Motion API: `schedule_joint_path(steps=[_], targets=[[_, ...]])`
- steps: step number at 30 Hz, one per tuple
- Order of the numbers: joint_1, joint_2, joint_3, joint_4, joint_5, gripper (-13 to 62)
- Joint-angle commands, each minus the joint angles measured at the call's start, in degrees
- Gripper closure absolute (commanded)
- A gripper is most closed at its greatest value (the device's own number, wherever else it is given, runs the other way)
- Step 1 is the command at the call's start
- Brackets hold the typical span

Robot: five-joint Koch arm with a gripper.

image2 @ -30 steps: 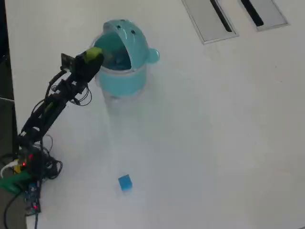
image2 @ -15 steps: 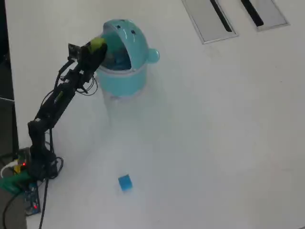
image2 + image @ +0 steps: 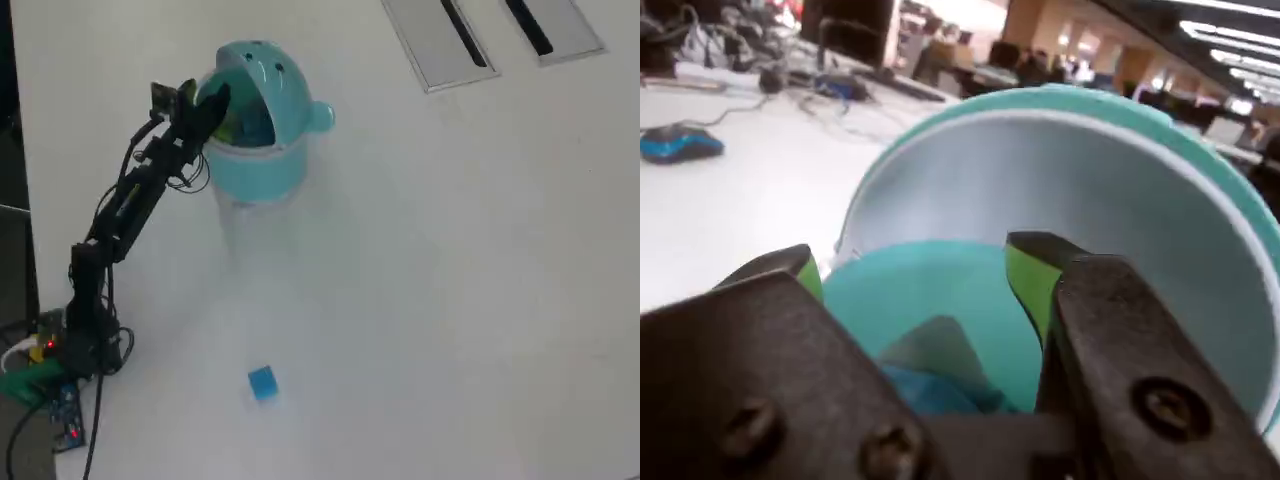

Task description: Grasp RGB lego blocks and put them in the bin one by one.

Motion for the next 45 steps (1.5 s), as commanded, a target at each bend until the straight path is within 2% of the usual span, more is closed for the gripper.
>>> schedule_joint_path(steps=[1, 5, 8, 10, 14, 21, 29, 34, 45], targets=[[-0.62, 1.05, -6.06, -0.62, 0.97, 15.1], [-0.53, 1.58, -5.36, 1.41, 6.06, 15.6], [0.18, 3.34, -5.01, 7.91, 20.48, 15.2], [0.62, 3.96, -4.39, 8.35, 24.96, 14.6], [1.05, 8.88, 2.72, 7.21, 22.50, 15.0], [1.93, 19.86, 17.14, 7.12, 9.32, 15.6], [3.43, 33.22, 32.08, 7.21, 8.88, 15.7], [4.83, 35.68, 34.10, 7.82, 6.42, 15.6], [9.93, 45.18, 51.68, 5.54, 6.94, 15.6]])
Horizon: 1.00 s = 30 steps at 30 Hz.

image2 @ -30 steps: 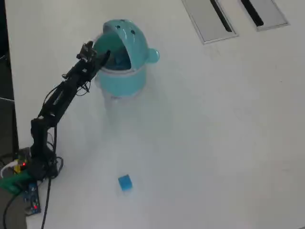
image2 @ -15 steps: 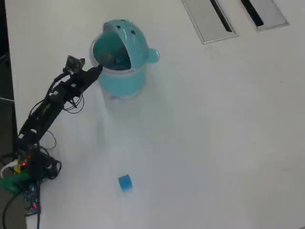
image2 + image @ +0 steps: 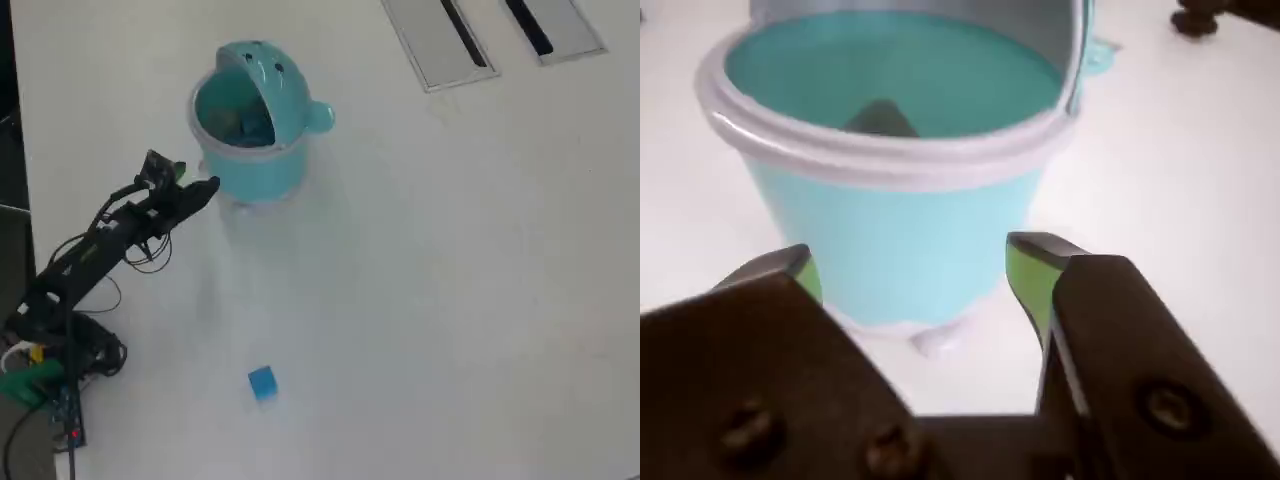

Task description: Grasp RGB lego blocks and put them in the bin one by one.

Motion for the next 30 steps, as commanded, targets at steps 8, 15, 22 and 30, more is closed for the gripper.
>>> schedule_joint_path(steps=[8, 15, 22, 30], targets=[[3.78, 3.34, 3.16, -3.52, 0.53, 15.3], [6.42, 5.54, 8.44, -3.52, -1.05, 17.2], [10.99, 5.71, 9.84, -3.69, -3.78, 17.1], [20.74, 3.69, 10.28, -2.90, -8.00, 17.1]])
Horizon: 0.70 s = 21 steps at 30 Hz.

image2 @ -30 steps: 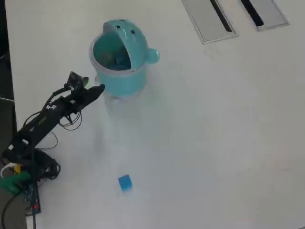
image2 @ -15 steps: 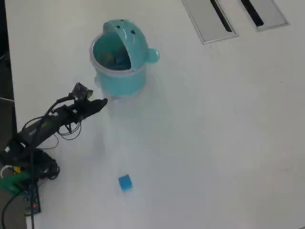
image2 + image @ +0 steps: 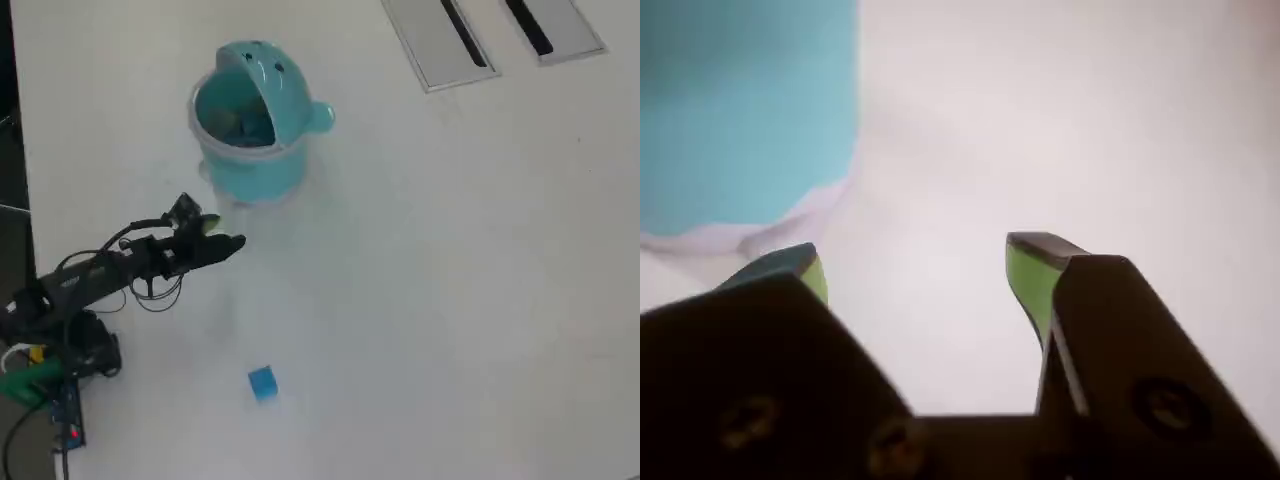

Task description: Grasp RGB lego blocks and put them in the bin one by one.

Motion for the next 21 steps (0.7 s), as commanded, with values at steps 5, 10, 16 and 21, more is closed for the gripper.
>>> schedule_joint_path(steps=[5, 10, 16, 21], targets=[[6.77, -0.88, 0.44, -2.81, -1.93, 17.1], [12.04, -1.05, 2.37, -2.90, -3.43, 17.1], [18.72, -1.41, 4.31, -2.90, -6.06, 17.1], [23.03, -1.67, 5.71, -2.90, -9.93, 17.1]])
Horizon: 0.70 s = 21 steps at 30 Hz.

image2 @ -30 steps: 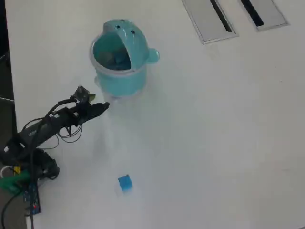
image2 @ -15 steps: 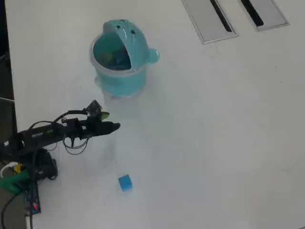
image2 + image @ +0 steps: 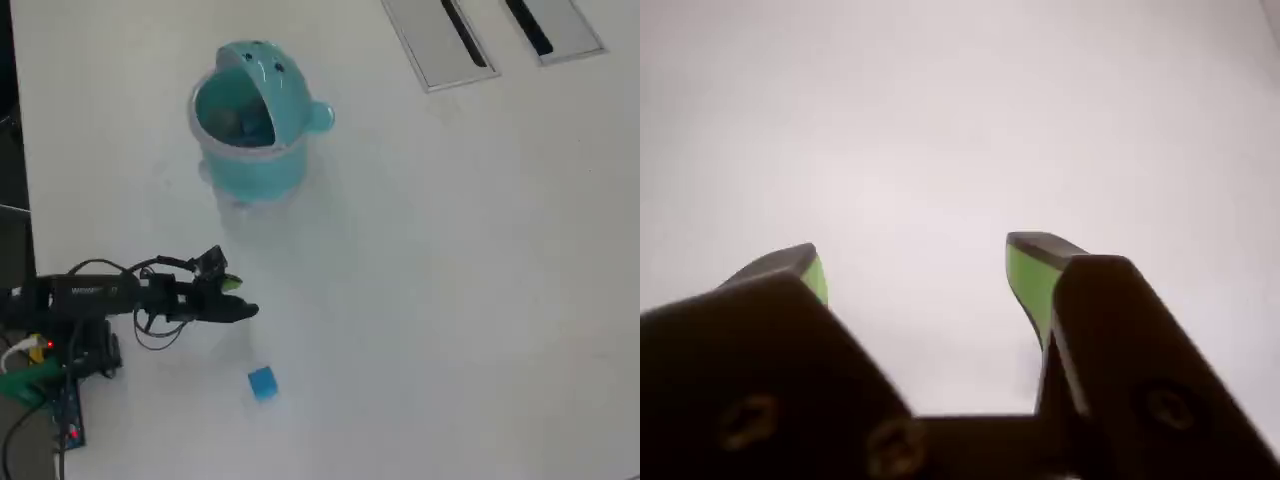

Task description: Grasp RGB lego blocks and put them in the bin one by one.

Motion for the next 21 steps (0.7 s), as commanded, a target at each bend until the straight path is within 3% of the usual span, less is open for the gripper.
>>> schedule_joint_path(steps=[1, 21], targets=[[1.76, 0.18, -1.85, -2.90, -1.85, 17.1], [15.73, -2.90, 0.35, -3.52, -9.84, 17.1]])
